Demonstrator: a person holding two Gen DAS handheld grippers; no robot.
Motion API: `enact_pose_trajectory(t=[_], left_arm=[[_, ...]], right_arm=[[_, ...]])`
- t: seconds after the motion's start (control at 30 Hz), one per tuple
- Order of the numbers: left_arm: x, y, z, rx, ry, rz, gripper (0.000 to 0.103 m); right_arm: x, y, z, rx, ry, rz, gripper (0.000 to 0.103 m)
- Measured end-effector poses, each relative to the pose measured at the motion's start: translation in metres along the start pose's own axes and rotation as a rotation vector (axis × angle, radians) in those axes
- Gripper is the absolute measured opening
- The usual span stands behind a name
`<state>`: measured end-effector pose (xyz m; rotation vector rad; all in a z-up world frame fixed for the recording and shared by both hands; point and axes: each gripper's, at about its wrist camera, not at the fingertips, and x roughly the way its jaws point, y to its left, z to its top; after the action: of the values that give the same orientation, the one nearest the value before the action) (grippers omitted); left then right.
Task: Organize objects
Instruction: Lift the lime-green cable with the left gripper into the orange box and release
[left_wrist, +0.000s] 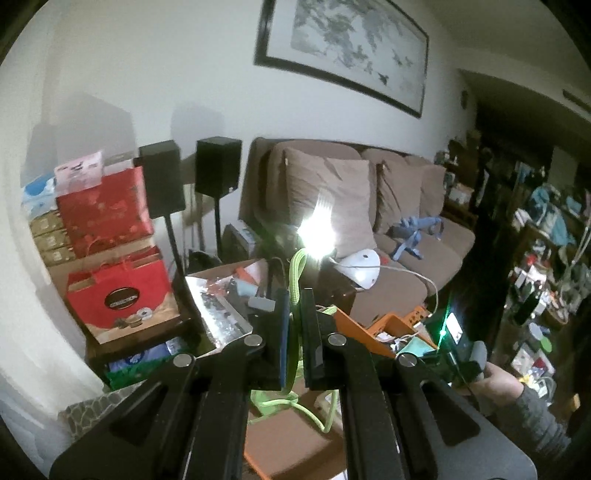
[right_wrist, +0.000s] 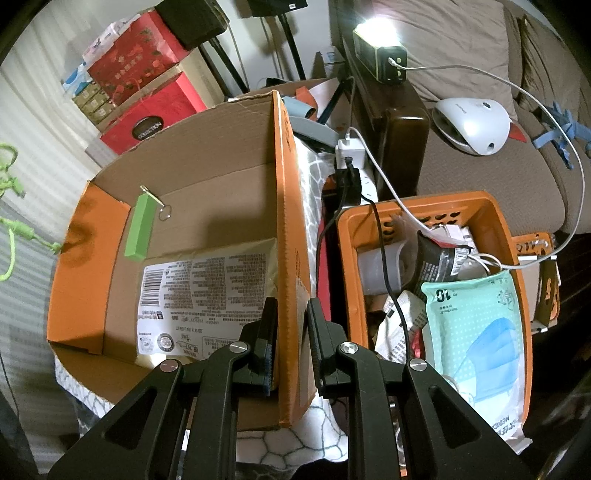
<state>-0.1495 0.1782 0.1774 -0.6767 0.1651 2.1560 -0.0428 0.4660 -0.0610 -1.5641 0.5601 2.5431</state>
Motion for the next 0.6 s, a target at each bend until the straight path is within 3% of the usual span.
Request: enact_pose_trajectory(t=[0.6], left_arm=[[0.129,-0.046,-0.011,-0.047,0.096,-0.059,0.005]], right_arm=[[-0.004,-0.001,-0.001,-0.002,-0.009,0.012,0.017]])
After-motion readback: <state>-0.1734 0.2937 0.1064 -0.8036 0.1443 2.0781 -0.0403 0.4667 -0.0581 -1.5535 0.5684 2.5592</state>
